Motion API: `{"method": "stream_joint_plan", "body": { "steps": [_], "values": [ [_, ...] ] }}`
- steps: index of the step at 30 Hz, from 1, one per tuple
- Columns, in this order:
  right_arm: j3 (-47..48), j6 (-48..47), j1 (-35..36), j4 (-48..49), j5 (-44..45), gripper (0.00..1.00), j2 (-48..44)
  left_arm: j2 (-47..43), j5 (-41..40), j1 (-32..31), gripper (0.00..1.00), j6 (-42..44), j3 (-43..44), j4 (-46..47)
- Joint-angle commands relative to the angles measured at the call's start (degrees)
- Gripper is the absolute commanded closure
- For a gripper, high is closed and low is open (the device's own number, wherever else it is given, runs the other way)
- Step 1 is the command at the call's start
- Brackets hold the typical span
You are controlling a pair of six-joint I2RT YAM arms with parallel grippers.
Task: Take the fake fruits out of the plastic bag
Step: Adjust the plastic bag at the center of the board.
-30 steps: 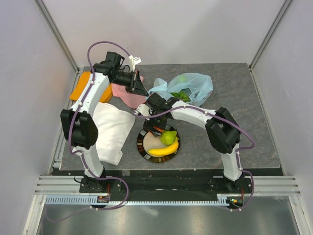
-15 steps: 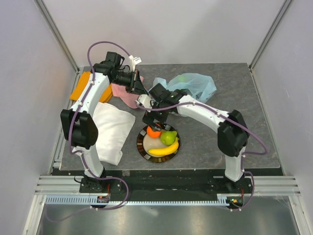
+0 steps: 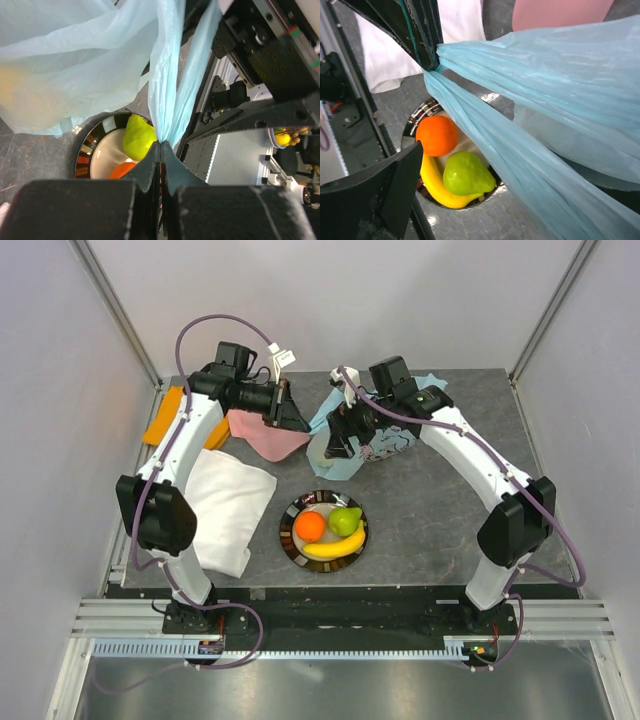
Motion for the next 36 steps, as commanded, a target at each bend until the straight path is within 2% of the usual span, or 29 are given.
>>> {"method": "stream_joint_plan", "body": {
  "steps": [1, 5, 8, 12, 14, 18, 20, 23, 26, 28, 29, 32, 34, 35, 36],
  "values": [
    [2.2, 5.1, -6.2, 7.6, -4.7, 0.05, 0.2, -1.6, -5.7, 2.2, 0.99, 4.9, -4.4, -8.0],
    [-0.7, -0.1, -6.1, 1.5, -5.8, 0.05, -1.2, -1.5, -5.4, 2.2, 0.98, 3.6, -4.3, -7.2],
    [-3.7, -7.0, -6.1, -10.3, -7.0, 0.05, -2.7, -0.4, -5.4, 2.2, 0.98, 2.3, -2.7, -6.2],
    [-11.0, -14.9, -6.2, -17.5, -8.7, 0.05, -8.2, 3.0, -9.2, 2.2, 0.98, 2.2, 5.5, -6.0],
    [-11.7, -17.9, -6.1, -20.8, -9.6, 0.05, -11.6, 5.2, -12.3, 2.2, 0.98, 2.0, 8.1, -5.9],
    [-3.9, -25.8, -6.1, -28.7, -12.3, 0.08, -13.4, 8.0, -15.1, 2.2, 0.98, 0.6, 13.6, -5.8],
    [4.0, -26.3, -6.2, -31.9, -13.4, 0.11, -12.4, 8.5, -12.7, 2.2, 0.98, 1.6, 14.2, -6.8],
    [14.4, -21.9, -6.5, -29.3, -13.8, 0.14, -10.0, 6.6, -10.5, 2.2, 0.98, 3.2, 13.0, -8.8],
    [19.7, -15.2, -7.7, -21.8, -12.8, 0.19, -7.4, 2.3, -6.8, 2.2, 0.99, 4.0, 5.2, -9.6],
    [18.8, -10.9, -8.3, -16.4, -9.0, 0.22, -7.1, -0.2, -4.7, 2.1, 0.98, 4.8, 2.3, -10.0],
    [15.9, -9.5, -8.5, -10.3, -7.0, 0.27, -7.2, -1.3, -3.7, 2.1, 0.98, 5.1, 0.1, -10.7],
    [8.0, -6.3, -8.6, 0.0, 0.2, 0.3, -6.9, -5.1, -3.5, 2.1, 0.98, 7.6, -2.1, -13.5],
    [5.2, -5.9, -8.6, 2.2, 2.9, 0.36, -4.0, -6.6, -4.1, 2.0, 0.98, 9.9, -3.6, -15.2],
    [3.9, -7.1, -8.5, 1.6, 4.2, 0.44, -2.4, -7.1, -5.7, 2.0, 0.98, 10.5, -4.3, -15.8],
    [3.5, -7.9, -8.5, 0.6, 5.2, 0.47, -0.9, -7.6, -7.0, 2.0, 0.98, 11.5, -4.7, -16.8]
  ]
}}
